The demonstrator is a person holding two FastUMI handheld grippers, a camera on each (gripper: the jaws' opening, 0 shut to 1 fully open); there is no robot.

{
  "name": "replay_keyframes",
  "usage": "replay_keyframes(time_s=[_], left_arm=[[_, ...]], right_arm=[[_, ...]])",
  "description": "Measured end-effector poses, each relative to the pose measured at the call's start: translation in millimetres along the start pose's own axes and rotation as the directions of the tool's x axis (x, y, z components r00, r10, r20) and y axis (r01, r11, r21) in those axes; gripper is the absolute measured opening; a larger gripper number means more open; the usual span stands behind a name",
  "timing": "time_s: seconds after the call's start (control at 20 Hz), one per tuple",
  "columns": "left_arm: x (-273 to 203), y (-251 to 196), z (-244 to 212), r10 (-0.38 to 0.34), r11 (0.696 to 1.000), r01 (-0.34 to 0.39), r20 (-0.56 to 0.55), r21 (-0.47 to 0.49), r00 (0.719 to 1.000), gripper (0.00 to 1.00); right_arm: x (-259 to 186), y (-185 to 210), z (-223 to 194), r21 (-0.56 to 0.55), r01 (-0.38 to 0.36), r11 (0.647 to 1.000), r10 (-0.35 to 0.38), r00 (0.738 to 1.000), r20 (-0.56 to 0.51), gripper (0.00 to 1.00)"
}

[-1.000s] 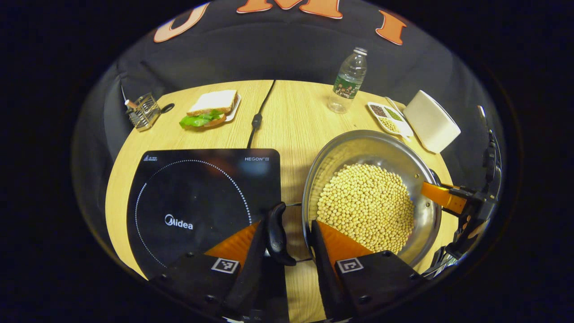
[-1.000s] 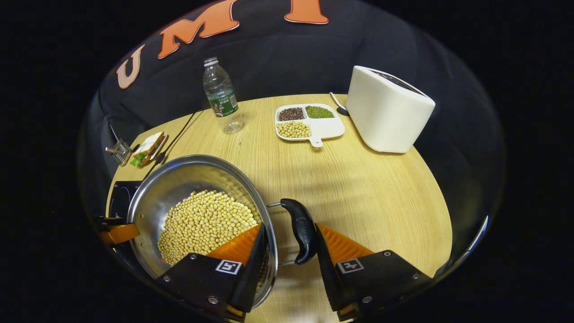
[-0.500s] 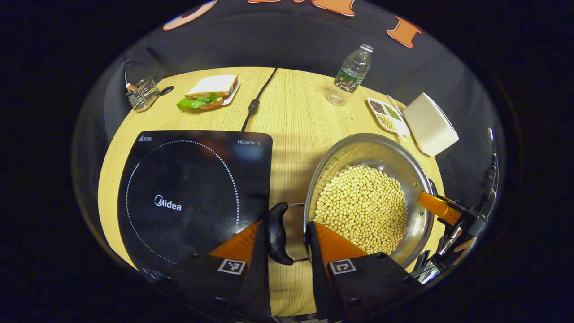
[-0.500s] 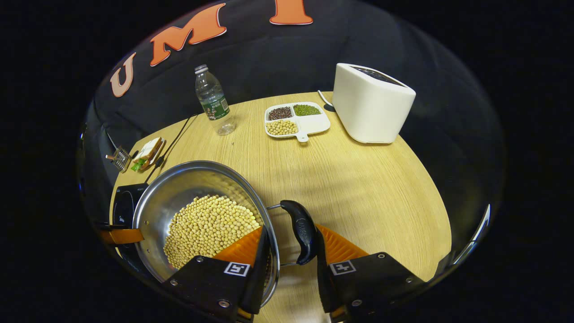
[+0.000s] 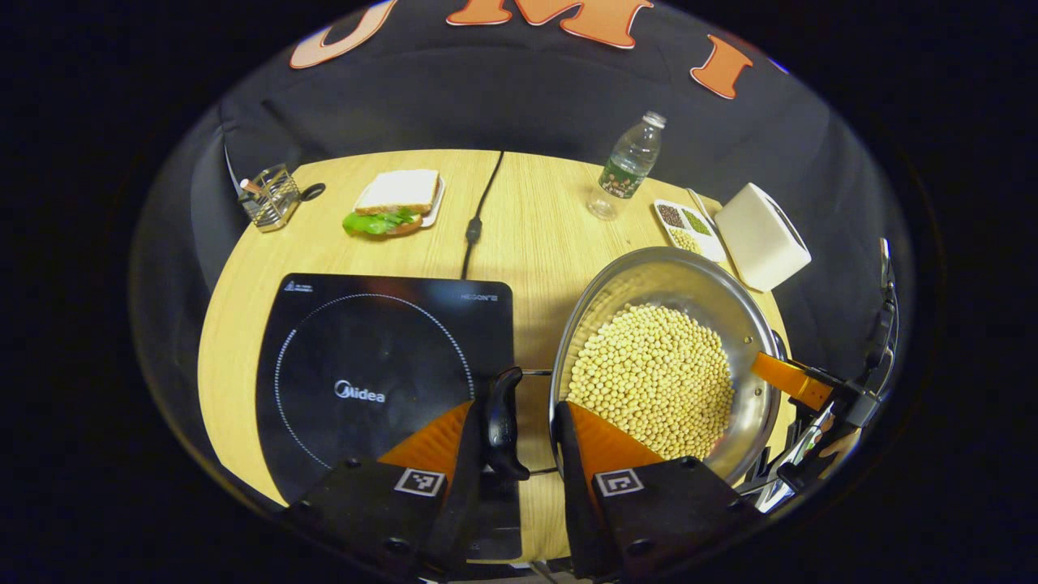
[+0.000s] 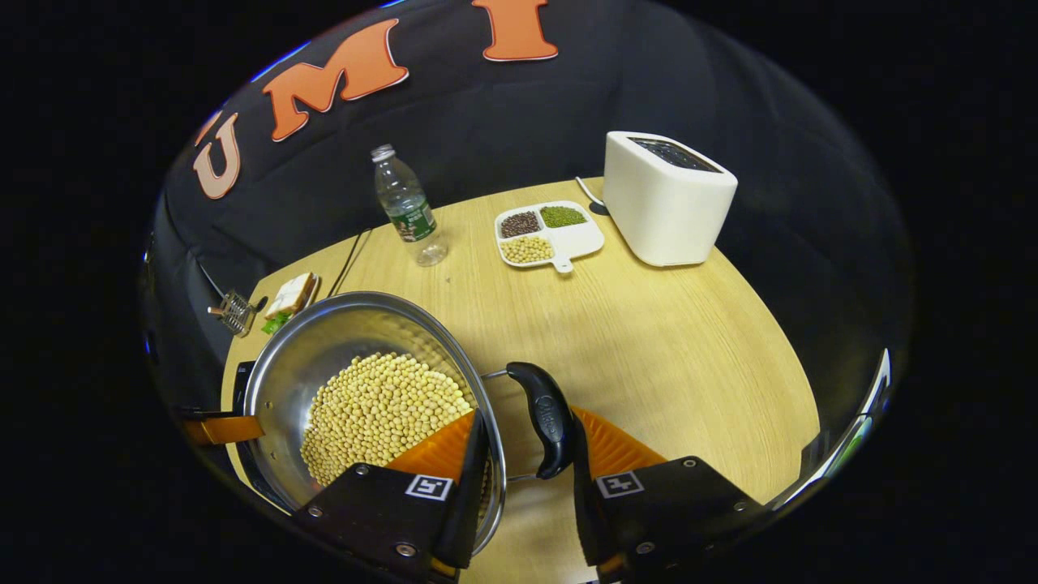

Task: First push the handle of the pot to place it horizontally, then grasp the pot with both hands and set it on the induction cooktop.

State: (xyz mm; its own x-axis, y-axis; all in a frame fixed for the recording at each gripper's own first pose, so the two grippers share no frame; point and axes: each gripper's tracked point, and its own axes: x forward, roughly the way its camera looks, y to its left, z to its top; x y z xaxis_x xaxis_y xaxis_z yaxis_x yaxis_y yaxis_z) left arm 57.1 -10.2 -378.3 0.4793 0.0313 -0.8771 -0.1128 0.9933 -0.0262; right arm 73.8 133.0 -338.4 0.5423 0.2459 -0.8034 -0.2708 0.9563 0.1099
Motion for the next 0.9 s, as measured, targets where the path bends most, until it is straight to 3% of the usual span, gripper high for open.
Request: replay_keyframes(time_s=[0.55, 0.6, 0.65, 0.75, 0.8, 0.85, 0.9], left_arm=[[-53, 113, 5, 0.019, 1.000, -0.019, 0.009, -0.017, 1.000, 0.53], [-51, 121, 6, 0.018, 1.000, -0.018, 0.006, -0.019, 1.000, 0.53], [-52, 129, 7, 0.019, 1.000, -0.019, 0.004, -0.015, 1.000, 0.53], [-55, 147, 7, 0.027, 1.000, -0.027, 0.006, 0.000, 1.000, 0.53], [-58, 157, 5, 0.032, 0.999, -0.032, 0.003, 0.005, 0.999, 0.53], [-60, 165, 6, 0.034, 0.999, -0.034, -0.002, 0.004, 0.999, 0.53], [-61, 173, 6, 0.035, 0.999, -0.035, -0.007, 0.002, 0.999, 0.53]], right_arm=[[-34, 118, -19, 0.013, -0.045, 0.999, 0.045, 0.999, -0.006, 0.49], [-35, 127, -22, 0.009, -0.046, 0.999, 0.046, 0.999, -0.006, 0.45], [-36, 135, -25, 0.012, -0.047, 0.999, 0.047, 0.999, -0.007, 0.49], [-36, 151, -32, 0.021, -0.048, 0.999, 0.048, 0.999, -0.018, 0.46], [-37, 158, -36, 0.028, -0.048, 0.998, 0.048, 0.999, -0.023, 0.50], [-37, 165, -40, 0.032, -0.048, 0.998, 0.049, 0.998, -0.028, 0.46], [-37, 172, -44, 0.037, -0.047, 0.998, 0.048, 0.998, -0.031, 0.50]])
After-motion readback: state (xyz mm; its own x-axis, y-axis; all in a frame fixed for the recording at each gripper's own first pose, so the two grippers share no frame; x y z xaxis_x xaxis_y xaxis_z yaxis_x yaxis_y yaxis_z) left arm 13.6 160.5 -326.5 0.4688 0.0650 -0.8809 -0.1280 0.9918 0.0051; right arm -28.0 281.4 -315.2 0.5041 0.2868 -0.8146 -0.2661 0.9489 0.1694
